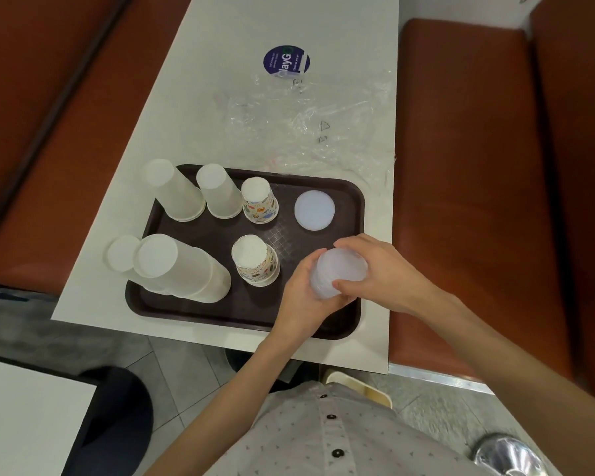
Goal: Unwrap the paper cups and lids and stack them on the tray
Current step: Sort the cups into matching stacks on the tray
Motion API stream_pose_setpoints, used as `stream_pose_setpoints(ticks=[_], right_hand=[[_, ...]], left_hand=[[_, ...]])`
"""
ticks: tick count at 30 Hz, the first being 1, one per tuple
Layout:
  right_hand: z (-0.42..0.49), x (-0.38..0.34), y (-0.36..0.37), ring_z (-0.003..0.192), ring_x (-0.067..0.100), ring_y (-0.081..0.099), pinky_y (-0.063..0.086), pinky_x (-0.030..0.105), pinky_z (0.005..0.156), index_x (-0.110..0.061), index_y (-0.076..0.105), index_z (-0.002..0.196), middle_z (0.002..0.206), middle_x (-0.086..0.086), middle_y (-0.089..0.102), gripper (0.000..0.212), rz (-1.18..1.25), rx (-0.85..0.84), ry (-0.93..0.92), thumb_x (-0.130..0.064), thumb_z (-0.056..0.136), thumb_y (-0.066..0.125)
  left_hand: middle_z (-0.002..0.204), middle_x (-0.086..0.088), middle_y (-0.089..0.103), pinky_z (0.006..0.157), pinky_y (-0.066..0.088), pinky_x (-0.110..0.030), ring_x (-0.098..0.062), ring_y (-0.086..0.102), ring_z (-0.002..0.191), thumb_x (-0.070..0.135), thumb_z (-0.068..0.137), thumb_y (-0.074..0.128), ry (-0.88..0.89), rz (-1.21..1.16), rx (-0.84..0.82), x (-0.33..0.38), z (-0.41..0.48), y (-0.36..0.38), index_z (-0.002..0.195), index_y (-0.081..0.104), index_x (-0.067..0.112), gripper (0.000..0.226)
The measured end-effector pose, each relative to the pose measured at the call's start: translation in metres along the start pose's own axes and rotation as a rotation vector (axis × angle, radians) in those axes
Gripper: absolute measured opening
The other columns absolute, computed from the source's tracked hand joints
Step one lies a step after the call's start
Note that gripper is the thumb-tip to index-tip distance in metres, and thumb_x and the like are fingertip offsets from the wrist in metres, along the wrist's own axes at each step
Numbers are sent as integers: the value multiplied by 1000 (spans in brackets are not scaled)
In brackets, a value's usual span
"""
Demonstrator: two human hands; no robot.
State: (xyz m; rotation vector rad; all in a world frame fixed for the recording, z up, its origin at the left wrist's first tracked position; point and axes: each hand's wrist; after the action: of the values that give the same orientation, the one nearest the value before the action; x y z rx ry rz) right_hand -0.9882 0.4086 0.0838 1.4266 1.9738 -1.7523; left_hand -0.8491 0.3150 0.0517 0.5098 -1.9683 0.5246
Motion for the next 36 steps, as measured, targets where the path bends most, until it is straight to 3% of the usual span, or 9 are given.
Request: stream_pose_setpoints(ticks=[7, 13, 17, 20, 27, 33, 36], right_hand=[[3, 5, -1, 108, 8, 52, 41, 21, 84, -31, 51, 133, 123, -10, 57, 67, 25, -23, 12, -53, 74, 74], [9, 4, -2, 109, 9, 52, 43, 22, 82, -32, 49, 135, 124, -10, 56, 76, -3, -22, 6, -53, 67, 76], [14, 1, 0, 106, 8, 52, 44, 23, 82, -33, 51, 132, 119, -12, 56, 83, 8, -70, 6, -63, 59, 74], [17, 0, -2, 107, 9, 52, 45, 25, 84, -31, 52, 133, 121, -11, 57, 78, 1, -61, 1, -55, 64, 79], [36, 1, -20, 98, -9, 52, 36, 7, 75, -29, 54, 132, 118, -13, 57, 71, 65, 5, 4, -46, 69, 82], [95, -13, -21, 118, 22, 47, 45, 37, 96, -21, 46, 139, 133, 4, 47, 75, -109, 76, -128, -30, 73, 81], [120, -10, -14, 119, 27, 44, 42, 35, 94, -19, 45, 140, 134, 8, 45, 76, -238, 35, -177, -27, 73, 80]], left_hand=[[126, 6, 61, 99, 53, -43, -16, 59, 117, 34, 65, 89, 23, 58, 19, 2, 1, 0, 132, 51, 28, 77], [127, 7, 60, 100, 52, -39, -13, 58, 117, 29, 67, 90, 46, 95, 37, 2, 2, 0, 132, 50, 28, 76], [128, 6, 58, 100, 51, -41, -13, 56, 118, 25, 67, 90, 56, 97, 51, 2, 2, -1, 133, 50, 26, 77], [128, 6, 58, 101, 51, -41, -13, 55, 119, 28, 66, 91, 50, 86, 41, 3, 2, -1, 134, 49, 26, 80], [130, 6, 56, 104, 48, -43, -16, 53, 121, 28, 68, 90, 5, 40, 59, -3, 2, -8, 136, 49, 26, 79], [134, 9, 52, 107, 45, -42, -15, 50, 124, 29, 70, 89, -13, 52, 64, -12, -3, -11, 137, 48, 26, 79], [133, 11, 51, 107, 45, -39, -13, 49, 124, 29, 70, 89, -13, 51, 69, -13, -3, -13, 137, 48, 27, 78]])
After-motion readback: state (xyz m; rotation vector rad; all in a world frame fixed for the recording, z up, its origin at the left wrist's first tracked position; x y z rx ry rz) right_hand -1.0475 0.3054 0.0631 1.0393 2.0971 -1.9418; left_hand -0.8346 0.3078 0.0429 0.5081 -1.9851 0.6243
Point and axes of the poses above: each hand's wrist, its own z-axis towards the middle knuckle, its own y-axis out of the palm, x = y × z
